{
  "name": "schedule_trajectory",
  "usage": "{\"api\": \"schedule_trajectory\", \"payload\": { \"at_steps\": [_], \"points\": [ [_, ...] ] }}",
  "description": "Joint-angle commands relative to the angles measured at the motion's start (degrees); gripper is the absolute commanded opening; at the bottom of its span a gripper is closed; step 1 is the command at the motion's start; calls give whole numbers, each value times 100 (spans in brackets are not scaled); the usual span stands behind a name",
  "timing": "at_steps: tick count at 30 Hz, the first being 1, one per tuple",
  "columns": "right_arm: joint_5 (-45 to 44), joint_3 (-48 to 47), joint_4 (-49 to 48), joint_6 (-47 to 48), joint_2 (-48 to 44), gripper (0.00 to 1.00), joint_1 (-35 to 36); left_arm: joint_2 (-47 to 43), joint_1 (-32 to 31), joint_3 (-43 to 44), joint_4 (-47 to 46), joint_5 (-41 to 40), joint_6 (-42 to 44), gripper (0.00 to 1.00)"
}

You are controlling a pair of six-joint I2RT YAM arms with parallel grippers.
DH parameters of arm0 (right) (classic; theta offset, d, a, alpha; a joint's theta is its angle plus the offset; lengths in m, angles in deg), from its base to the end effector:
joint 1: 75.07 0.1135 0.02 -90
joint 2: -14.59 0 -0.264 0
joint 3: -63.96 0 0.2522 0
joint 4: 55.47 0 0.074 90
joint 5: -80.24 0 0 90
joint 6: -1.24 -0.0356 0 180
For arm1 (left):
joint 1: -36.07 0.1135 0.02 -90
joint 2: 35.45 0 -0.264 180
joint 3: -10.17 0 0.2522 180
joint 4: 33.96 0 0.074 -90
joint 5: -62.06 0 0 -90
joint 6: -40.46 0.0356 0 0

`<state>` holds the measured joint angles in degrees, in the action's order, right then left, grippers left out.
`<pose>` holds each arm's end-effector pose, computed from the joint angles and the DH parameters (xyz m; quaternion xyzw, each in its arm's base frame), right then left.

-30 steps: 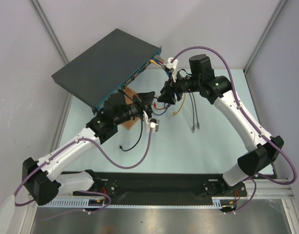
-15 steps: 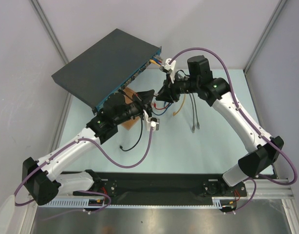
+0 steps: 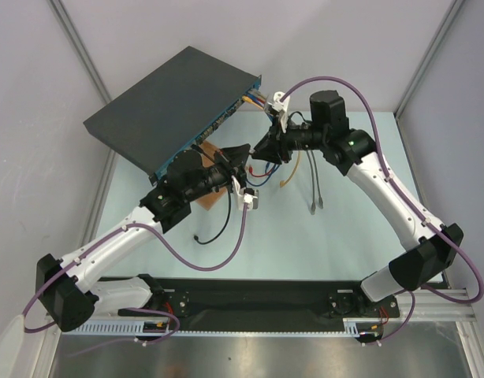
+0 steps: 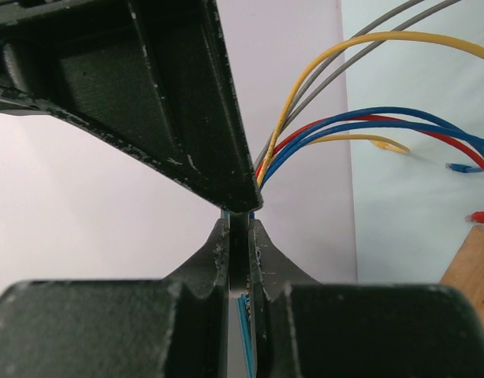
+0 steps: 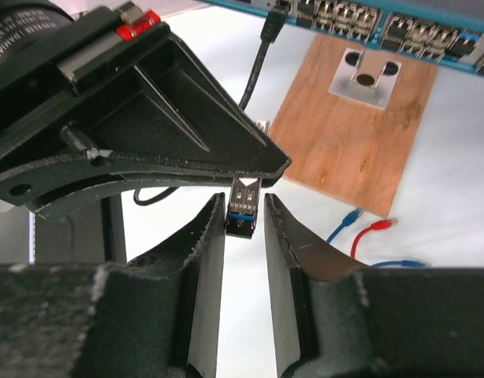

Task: Insert the plug into the switch port

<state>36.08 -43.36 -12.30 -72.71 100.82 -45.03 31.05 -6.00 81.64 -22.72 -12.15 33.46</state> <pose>0.2725 0.1871 0.4305 -0.4992 0.6178 0.3833 0.4713 0.1966 -0.1905 0.3656 0.6968 0.2589 0.1353 0.6551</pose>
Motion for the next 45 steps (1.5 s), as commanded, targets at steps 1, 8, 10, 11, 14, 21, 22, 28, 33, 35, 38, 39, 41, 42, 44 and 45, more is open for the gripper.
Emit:
{"api": "schedule_trajectory", "payload": {
  "at_steps": [1,8,10,11,14,21,22,28,33,35,38,39,41,42,44,45],
  "points": [
    [65,-22,-620,-111,-230,30,-51,-32,-83,109,-90,231,-135,0],
    [56,-4,-577,-6,-195,19,2,-41,-91,135,-125,214,-214,0],
    [30,-4,-550,29,-186,17,19,-32,-100,161,-160,196,-319,0],
    [4,4,-533,21,-177,21,28,-14,-100,222,-152,170,-381,0],
    [-23,13,-498,20,-186,48,28,38,-100,302,-134,100,-530,0],
    [-163,75,-462,56,-195,44,-7,47,-100,293,-204,91,-583,0],
    [-190,92,-428,82,-186,44,-25,39,-100,293,-222,82,-583,0],
    [-102,119,-427,-14,-195,45,-104,82,-100,302,-345,64,-610,0],
    [12,127,-471,-58,-160,32,-113,144,-100,337,-416,56,-654,0],
    [56,136,-524,-67,-142,29,-130,153,-100,346,-415,64,-671,0],
    [109,92,-445,-24,-90,15,-130,188,-100,355,-486,21,-750,1],
    [118,83,-427,-6,-81,10,-130,197,-100,355,-538,-6,-794,1],
    [74,92,-471,-6,-54,0,-148,232,-100,363,-740,-172,-1022,14],
    [65,92,-532,-6,-46,0,-217,241,-100,398,-810,-225,-1145,19],
    [12,57,-699,3,24,0,-314,284,-92,495,-820,-488,-1592,32],
    [21,22,-778,3,60,0,-393,311,-57,652,-811,-594,-1794,44]
  ]
}}
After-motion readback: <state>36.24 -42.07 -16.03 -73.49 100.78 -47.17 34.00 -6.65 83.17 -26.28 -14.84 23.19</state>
